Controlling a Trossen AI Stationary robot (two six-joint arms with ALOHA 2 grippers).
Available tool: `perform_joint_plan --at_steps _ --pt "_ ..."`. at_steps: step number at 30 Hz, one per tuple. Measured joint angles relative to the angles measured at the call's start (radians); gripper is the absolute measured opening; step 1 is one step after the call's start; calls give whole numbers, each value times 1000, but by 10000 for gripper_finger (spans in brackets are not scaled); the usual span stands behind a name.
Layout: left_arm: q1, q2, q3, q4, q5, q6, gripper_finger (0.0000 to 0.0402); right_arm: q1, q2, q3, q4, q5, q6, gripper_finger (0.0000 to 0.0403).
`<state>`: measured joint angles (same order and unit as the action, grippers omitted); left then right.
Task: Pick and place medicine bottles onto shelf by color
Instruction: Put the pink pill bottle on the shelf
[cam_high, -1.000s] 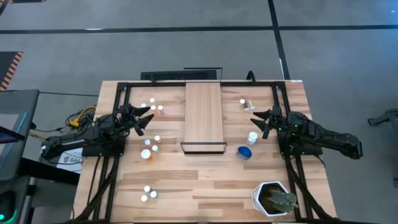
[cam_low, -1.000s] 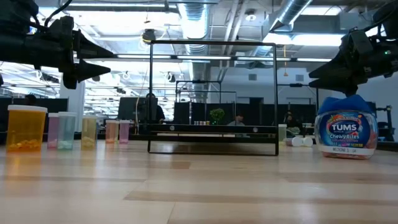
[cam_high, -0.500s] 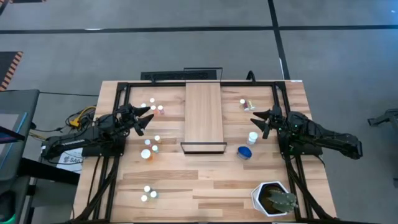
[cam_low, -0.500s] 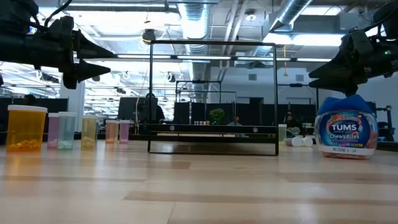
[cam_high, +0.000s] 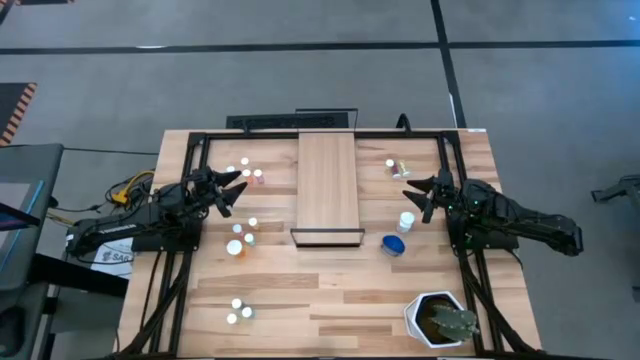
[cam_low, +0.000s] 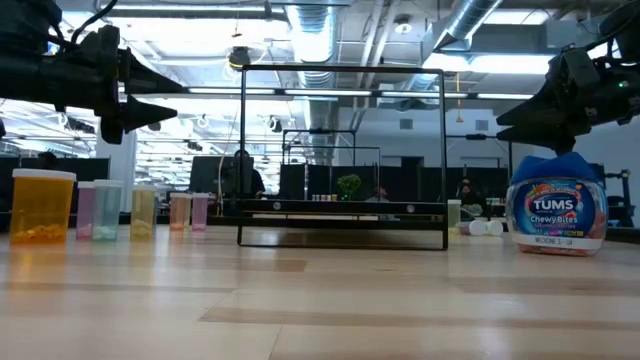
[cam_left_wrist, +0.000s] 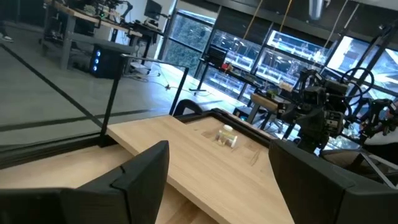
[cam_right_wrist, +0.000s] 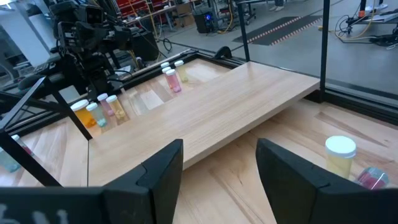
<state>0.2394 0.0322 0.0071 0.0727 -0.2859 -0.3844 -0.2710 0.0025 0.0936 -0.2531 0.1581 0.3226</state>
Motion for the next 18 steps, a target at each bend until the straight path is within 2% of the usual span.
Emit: perform_joint_plan --at_steps 4,8,11,18 --pt "0 0 0 5 -42 -24 263 0 0 0 0 0 0 225" --pt "0 0 6 -14 -54 -281 263 0 0 0 0 0 0 225" --pt "0 0 7 9 29 -410 263 0 0 0 0 0 0 225" --pt "0 0 11 120 110 -342 263 0 0 0 0 0 0 225"
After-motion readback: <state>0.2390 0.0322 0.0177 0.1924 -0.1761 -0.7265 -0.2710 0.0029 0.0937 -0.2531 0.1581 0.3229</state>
